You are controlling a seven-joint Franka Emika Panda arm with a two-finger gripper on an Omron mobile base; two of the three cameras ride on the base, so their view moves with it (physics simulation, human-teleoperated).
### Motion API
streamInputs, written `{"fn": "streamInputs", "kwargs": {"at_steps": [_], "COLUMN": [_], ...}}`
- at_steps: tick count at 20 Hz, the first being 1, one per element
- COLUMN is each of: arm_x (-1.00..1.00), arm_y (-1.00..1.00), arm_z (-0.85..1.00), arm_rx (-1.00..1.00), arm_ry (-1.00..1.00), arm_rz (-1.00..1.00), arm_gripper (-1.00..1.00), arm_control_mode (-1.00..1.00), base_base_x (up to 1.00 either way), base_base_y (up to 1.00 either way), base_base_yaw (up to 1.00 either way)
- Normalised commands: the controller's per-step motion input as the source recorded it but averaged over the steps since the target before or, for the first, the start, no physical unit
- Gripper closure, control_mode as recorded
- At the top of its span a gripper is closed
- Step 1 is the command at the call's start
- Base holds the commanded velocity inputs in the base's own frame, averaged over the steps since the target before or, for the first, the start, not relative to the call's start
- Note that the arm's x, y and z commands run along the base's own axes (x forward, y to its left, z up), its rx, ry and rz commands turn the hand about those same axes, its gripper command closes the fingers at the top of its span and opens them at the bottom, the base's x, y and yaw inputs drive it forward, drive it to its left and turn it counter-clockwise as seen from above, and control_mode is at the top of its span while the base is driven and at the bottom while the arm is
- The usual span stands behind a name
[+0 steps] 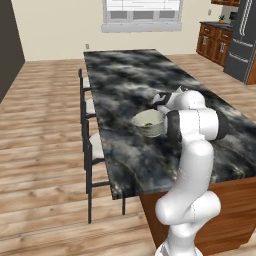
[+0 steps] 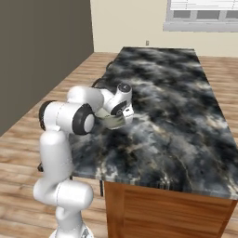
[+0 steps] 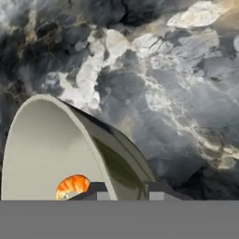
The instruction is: The microwave is finished heating the shrimp and lime. Take the bowl containing the food and place it on the dining counter.
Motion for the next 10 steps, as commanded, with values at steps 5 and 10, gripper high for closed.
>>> {"fn": "streamInputs", "kwargs": {"at_steps": [5,10], "arm_x": [0.53,0.06], "arm_y": [0.01,0.03], "arm_z": [-0.24,0.06], "arm_rx": [0.00,0.00], "arm_ry": [-0.02,0.00], "arm_rz": [0.00,-0.05], "arm_gripper": [1.00,-1.00], "arm_control_mode": [-1.00,-1.00], "base_base_x": [0.00,0.00], "base_base_y": [0.00,0.00], "base_base_yaw": [0.00,0.00]}}
